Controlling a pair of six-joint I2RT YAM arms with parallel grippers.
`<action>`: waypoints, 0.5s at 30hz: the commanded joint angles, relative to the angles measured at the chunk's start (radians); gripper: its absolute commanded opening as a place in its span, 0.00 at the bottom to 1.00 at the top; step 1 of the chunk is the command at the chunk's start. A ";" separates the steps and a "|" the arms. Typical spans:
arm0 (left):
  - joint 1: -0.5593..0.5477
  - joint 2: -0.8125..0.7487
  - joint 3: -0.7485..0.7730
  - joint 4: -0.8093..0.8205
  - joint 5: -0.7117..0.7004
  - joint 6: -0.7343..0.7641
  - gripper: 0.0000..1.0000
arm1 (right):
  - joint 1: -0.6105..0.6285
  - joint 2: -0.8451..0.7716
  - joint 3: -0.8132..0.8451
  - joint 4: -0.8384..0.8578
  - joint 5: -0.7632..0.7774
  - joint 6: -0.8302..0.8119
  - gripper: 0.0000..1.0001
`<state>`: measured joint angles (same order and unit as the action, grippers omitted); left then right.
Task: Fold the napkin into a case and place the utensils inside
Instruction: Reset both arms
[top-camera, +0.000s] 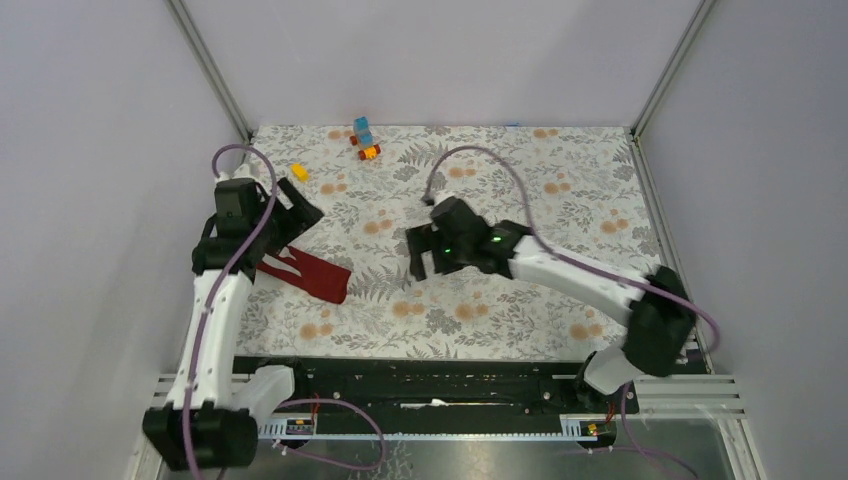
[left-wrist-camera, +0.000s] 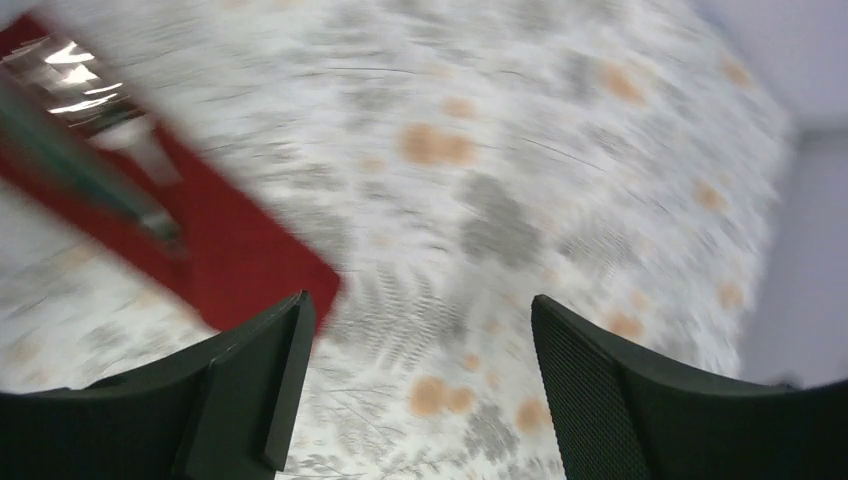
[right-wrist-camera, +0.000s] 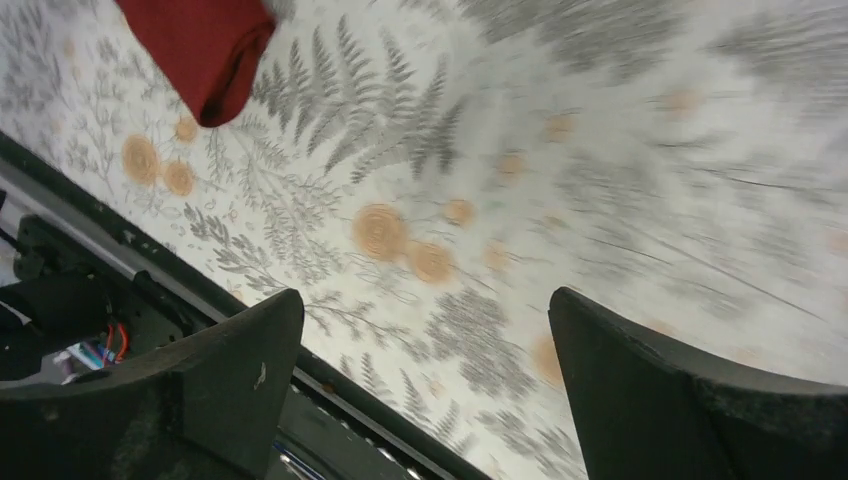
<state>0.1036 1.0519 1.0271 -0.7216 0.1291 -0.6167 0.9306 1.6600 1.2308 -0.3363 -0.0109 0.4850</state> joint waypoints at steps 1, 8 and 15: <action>-0.194 -0.109 0.086 0.168 0.259 0.120 0.88 | -0.020 -0.362 0.006 -0.304 0.287 -0.146 1.00; -0.380 -0.183 0.295 0.302 0.283 0.133 0.98 | -0.019 -0.723 0.267 -0.499 0.364 -0.157 1.00; -0.381 -0.230 0.504 0.369 0.281 0.219 0.99 | -0.019 -0.836 0.463 -0.509 0.410 -0.202 0.99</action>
<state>-0.2749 0.8635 1.4239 -0.4652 0.3897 -0.4690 0.9058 0.8238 1.6424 -0.7799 0.3264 0.3344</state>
